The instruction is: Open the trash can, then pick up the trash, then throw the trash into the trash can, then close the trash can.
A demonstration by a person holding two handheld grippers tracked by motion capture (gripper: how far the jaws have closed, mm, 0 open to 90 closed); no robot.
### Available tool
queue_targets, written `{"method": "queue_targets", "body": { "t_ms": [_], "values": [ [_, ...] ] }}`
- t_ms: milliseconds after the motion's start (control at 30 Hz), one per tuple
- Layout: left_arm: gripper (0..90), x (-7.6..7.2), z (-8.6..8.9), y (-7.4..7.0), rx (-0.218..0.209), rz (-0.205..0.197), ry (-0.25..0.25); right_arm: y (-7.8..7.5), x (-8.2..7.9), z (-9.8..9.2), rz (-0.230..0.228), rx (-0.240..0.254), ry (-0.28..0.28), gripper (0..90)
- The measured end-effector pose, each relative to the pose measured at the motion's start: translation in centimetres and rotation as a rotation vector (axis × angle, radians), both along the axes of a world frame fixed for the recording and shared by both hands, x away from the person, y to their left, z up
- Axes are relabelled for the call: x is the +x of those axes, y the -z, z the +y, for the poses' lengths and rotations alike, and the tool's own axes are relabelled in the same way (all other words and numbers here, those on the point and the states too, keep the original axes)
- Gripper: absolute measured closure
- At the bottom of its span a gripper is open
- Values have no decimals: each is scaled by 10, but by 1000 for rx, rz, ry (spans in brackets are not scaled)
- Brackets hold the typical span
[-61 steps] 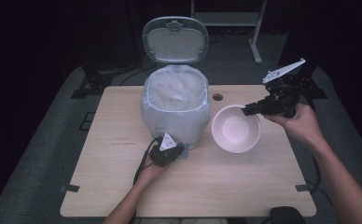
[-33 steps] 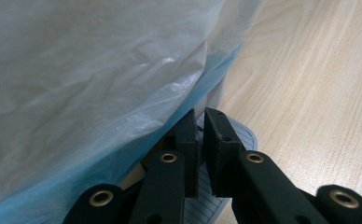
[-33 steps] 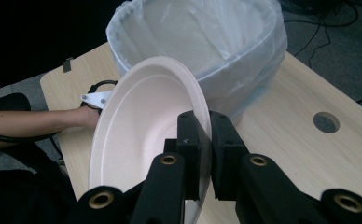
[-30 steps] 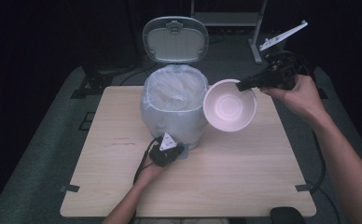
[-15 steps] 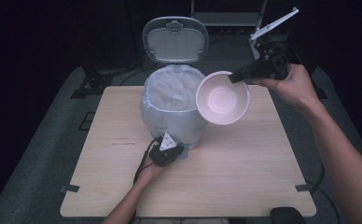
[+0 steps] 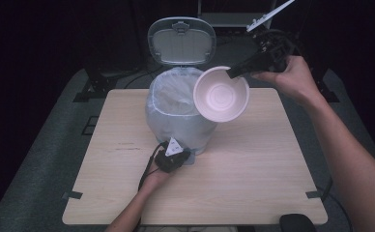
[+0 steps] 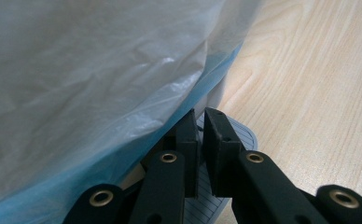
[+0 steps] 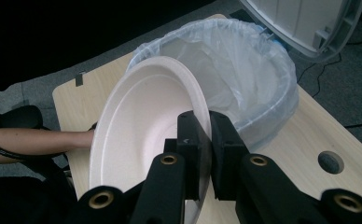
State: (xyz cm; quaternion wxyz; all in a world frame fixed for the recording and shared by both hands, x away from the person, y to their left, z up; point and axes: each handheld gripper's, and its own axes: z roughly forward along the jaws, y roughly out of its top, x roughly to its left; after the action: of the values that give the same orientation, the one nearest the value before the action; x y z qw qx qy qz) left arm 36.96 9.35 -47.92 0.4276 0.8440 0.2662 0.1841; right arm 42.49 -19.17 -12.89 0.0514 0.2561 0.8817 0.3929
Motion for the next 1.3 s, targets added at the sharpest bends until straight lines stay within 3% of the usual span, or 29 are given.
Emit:
{"method": "queue_targets", "body": {
  "t_ms": [833,1300],
  "values": [
    [848,0,0,0,-1,0,1,-8,15,22,4,-7,-21,831],
    [849,0,0,0,1,1,1,-12,25,44,-1,-25,-37,831]
  ]
}}
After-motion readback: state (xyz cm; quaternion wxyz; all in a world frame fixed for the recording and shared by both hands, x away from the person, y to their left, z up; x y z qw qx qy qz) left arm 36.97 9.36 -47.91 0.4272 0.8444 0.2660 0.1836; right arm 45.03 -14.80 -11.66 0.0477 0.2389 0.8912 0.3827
